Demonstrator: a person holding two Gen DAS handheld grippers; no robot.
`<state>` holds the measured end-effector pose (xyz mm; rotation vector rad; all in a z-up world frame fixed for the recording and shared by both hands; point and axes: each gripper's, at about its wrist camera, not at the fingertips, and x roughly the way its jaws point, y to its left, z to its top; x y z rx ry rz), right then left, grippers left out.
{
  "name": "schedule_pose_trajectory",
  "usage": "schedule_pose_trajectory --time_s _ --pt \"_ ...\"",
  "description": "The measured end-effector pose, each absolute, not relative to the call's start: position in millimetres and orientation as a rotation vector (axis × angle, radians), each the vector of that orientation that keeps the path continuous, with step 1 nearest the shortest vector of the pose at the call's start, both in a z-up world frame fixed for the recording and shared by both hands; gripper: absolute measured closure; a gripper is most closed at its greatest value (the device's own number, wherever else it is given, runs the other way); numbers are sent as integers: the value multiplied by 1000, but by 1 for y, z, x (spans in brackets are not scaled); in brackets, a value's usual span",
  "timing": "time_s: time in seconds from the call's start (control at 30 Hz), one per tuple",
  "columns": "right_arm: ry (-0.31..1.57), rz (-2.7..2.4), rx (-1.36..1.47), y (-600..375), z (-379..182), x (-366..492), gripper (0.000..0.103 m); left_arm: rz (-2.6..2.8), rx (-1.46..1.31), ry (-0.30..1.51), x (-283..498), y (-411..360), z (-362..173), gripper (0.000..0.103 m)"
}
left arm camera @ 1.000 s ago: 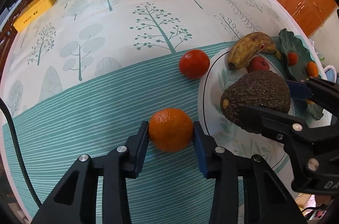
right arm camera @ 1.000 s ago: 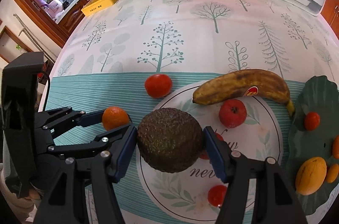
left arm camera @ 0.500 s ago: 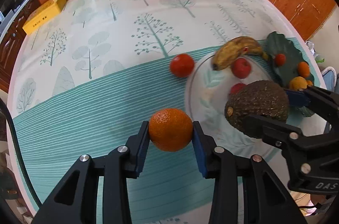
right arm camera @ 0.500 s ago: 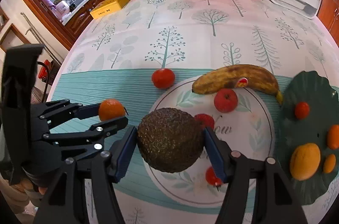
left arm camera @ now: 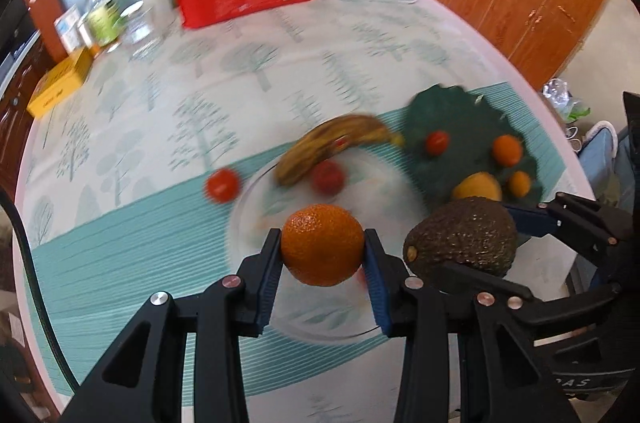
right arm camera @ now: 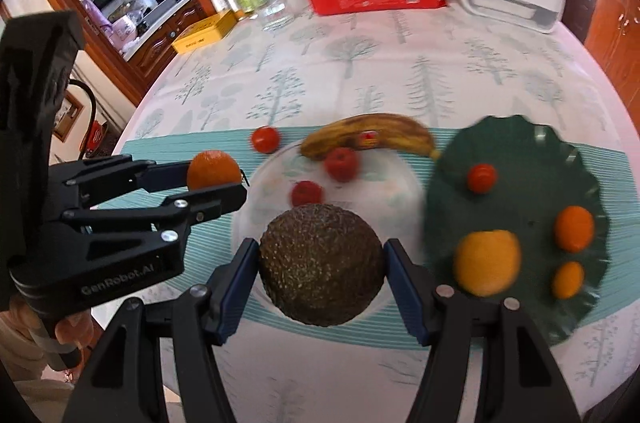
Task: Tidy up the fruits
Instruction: 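Carry the avocado and the mandarin over the green plate with both tools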
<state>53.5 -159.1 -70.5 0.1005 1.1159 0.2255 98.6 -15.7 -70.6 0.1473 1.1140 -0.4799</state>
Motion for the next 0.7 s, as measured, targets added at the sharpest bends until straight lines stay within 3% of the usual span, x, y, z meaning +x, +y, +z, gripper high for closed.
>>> schedule_pose_trajectory --time_s 0.33,0.7 --pt "1067 140 112 -274 -55 67 39 -515 160 1093 104 -129 -60 65" --pt "1119 116 194 -366 -91 124 39 -450 128 1168 141 -205 -101 65"
